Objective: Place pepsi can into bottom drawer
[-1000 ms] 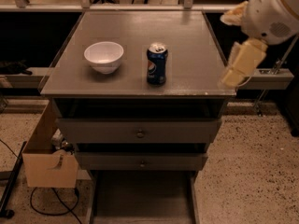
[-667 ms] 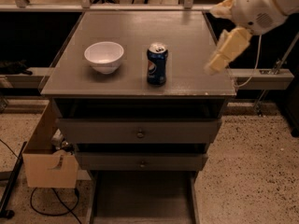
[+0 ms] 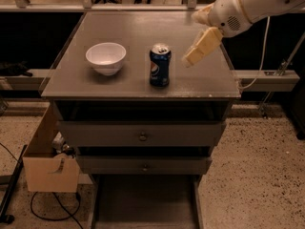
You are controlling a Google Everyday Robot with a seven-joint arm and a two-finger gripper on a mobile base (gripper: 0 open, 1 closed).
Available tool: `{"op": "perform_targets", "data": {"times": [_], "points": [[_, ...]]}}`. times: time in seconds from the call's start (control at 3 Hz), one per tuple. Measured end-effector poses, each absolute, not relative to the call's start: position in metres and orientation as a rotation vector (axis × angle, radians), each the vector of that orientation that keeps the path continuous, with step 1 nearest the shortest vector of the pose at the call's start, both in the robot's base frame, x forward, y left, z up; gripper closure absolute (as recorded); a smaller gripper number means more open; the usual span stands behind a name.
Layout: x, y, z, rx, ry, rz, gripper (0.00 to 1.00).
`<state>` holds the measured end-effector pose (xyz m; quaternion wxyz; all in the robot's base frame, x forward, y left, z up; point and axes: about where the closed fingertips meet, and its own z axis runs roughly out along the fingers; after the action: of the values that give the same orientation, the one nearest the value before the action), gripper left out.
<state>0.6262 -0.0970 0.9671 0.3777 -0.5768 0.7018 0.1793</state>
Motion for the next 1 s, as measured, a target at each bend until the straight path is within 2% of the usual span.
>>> {"op": "perform_targets", "data": {"times": [1.0], "points": [[0.644, -0.038, 0.905, -1.394, 1.889, 0.636, 0.00]]}}
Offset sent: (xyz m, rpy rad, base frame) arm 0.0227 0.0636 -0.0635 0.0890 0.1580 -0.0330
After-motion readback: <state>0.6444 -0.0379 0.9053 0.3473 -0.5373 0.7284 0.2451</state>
